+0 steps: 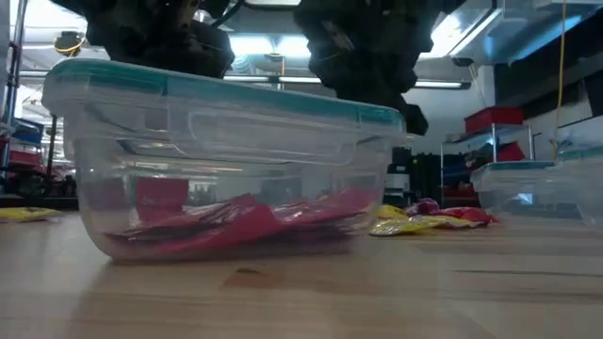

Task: Sort candy
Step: Close the rectangular transparent bin

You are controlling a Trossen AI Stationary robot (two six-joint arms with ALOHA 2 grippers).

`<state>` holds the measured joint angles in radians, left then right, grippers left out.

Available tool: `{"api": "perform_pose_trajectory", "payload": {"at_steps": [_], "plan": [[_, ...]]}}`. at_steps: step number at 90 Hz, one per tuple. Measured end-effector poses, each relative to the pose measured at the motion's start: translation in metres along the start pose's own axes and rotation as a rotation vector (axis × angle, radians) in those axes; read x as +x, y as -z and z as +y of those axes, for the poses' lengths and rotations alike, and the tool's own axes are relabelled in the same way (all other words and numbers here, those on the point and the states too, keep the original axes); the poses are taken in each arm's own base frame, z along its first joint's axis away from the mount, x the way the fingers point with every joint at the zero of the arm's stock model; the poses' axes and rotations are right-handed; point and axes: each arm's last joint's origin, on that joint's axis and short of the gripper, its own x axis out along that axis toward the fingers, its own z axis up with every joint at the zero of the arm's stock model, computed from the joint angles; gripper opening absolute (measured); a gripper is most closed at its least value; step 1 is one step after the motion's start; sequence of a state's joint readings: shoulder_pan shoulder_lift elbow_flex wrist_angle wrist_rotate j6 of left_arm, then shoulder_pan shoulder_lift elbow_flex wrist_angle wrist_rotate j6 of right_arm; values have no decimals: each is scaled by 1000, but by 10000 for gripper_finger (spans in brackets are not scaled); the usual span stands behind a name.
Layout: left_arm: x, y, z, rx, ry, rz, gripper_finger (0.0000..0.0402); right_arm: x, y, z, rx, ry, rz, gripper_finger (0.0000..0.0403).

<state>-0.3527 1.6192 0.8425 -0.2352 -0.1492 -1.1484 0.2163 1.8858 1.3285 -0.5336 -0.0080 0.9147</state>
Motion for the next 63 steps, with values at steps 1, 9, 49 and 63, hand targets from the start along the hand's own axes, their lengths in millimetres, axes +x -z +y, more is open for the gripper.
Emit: {"api": "perform_pose_trajectory", "payload": {"at_steps": [1,9,49,63], "plan": [[0,0,0,0,0,0,0,1,0,0,1,1,1,0],[0,0,0,3,-1,-4,0,4,1,1,-3,3,7,0],[1,0,2,30,-11,19,0,15,2,6,-40,-115,7,0],[1,1,1,36,-4,23,0,18,4,4,-43,-141,0,0]]}}
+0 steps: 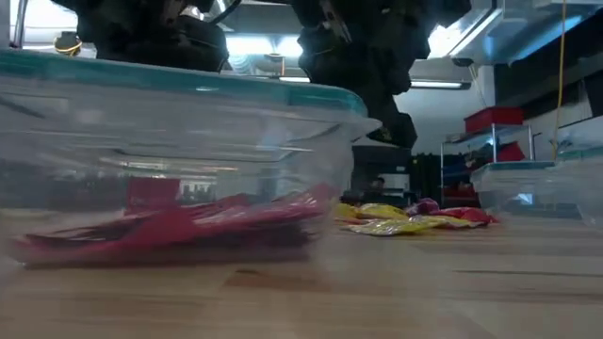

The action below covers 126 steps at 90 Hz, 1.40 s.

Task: Sort candy
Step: Close the rectangular transparent bin, then open the rectangular transparent bin

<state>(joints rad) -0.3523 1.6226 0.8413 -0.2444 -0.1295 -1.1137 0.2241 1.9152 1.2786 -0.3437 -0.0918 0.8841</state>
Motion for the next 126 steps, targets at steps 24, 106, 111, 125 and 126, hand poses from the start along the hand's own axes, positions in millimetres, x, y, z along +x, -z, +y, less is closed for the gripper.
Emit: {"api": "perform_pose_trajectory", "payload": {"at_steps": [24,106,111,125,126], "plan": [[0,1,-3,-4,15,-15,0,5,5,-8,28,86,21,0],[-42,55,-7,130,-26,140,0,-58,12,16,30,133,-184,0],[-50,65,-5,155,-38,184,0,-57,12,15,30,142,-181,0],[-69,95,-6,209,-10,344,0,-57,13,15,26,145,-184,0],[-71,97,-5,211,-10,357,0,-57,13,15,26,145,-185,0]]}}
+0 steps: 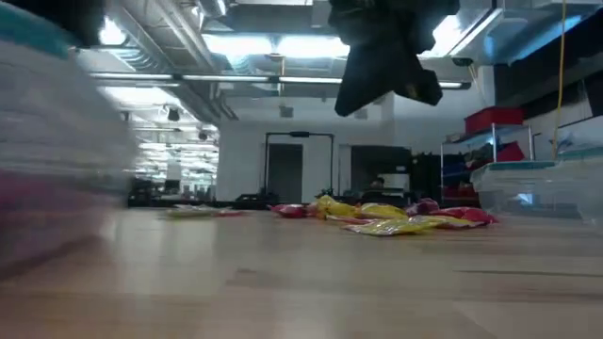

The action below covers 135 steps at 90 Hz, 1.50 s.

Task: Sort candy
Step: Open the rectangular transparent bin

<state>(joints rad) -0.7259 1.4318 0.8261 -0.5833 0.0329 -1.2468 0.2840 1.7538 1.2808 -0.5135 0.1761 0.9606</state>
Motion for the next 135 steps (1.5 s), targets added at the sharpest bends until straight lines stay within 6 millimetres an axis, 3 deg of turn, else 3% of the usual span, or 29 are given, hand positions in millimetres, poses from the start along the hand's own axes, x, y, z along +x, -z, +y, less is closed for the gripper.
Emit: {"api": "perform_pose_trajectory", "payload": {"at_steps": [15,24,56,70,80,97,110,125,135], "plan": [[-4,41,1,47,-80,185,0,0,-3,1,-23,-3,-32,0],[-7,55,1,41,-115,183,0,0,-4,2,-32,-15,-57,0],[-22,50,3,-84,-161,109,0,-4,-7,5,-63,-10,-73,0],[-53,49,14,-187,-339,16,0,-37,-21,14,-96,35,-51,0],[-79,46,13,-229,-334,-43,0,-69,-32,23,-160,97,-28,0],[-97,42,11,-255,-264,-160,0,-115,-42,31,-219,113,36,0],[-101,36,-1,-266,-148,-315,0,-132,-25,39,-279,68,187,2],[-102,26,-18,-262,28,-624,0,-144,24,34,-390,190,502,17],[-100,20,-25,-266,58,-786,0,-133,58,29,-408,261,622,35]]}}
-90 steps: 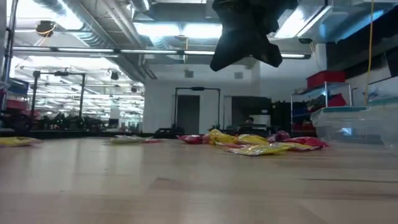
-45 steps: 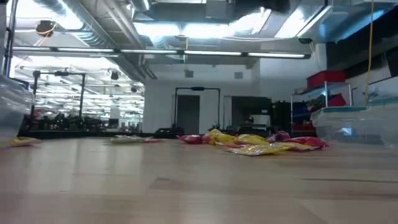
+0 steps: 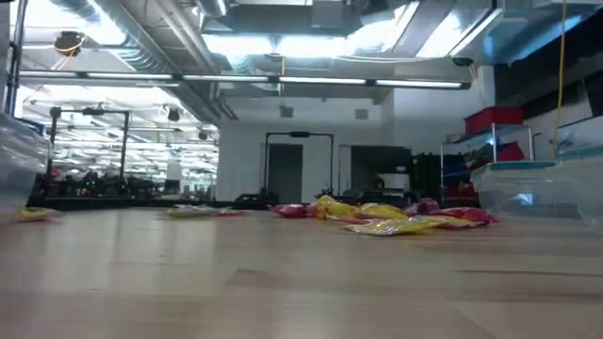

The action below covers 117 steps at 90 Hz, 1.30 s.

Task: Sort candy
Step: Open the rectangular transparent bin

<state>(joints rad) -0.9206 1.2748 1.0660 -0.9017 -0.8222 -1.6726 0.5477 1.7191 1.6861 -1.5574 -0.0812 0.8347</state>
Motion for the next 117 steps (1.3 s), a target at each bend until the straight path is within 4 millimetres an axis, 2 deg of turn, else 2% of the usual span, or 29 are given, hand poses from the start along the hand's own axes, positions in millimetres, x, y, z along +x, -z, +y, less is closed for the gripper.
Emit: {"api": "perform_pose_trajectory", "payload": {"at_steps": [15,21,27,36,48,57,64,77,90,98,105,117], "plan": [[12,3,-6,-24,-7,-56,0,40,17,12,26,-14,96,68],[16,4,-8,-28,-5,-64,0,54,17,15,-2,-52,125,85],[20,6,-11,-17,0,-64,0,60,14,16,-25,-121,155,103],[22,6,-16,-43,33,-69,0,60,-1,16,-26,-222,121,124],[18,2,-21,-91,65,-83,0,55,-32,10,3,-346,-16,133],[11,-19,-28,-28,37,-140,0,49,-57,1,36,-407,-156,134],[13,-42,-26,48,-69,-150,0,43,-76,-8,48,-446,-281,134],[28,-87,-3,115,-349,-5,0,34,-103,-25,79,-485,-451,134],[50,-117,37,106,-618,211,1,32,-112,-36,87,-479,-489,134],[65,-123,58,194,-664,376,10,33,-108,-38,58,-437,-469,134],[75,-121,74,250,-672,492,27,31,-98,-42,30,-350,-453,134],[89,-114,96,217,-626,696,71,25,-83,-53,-21,-182,-448,134]]}}
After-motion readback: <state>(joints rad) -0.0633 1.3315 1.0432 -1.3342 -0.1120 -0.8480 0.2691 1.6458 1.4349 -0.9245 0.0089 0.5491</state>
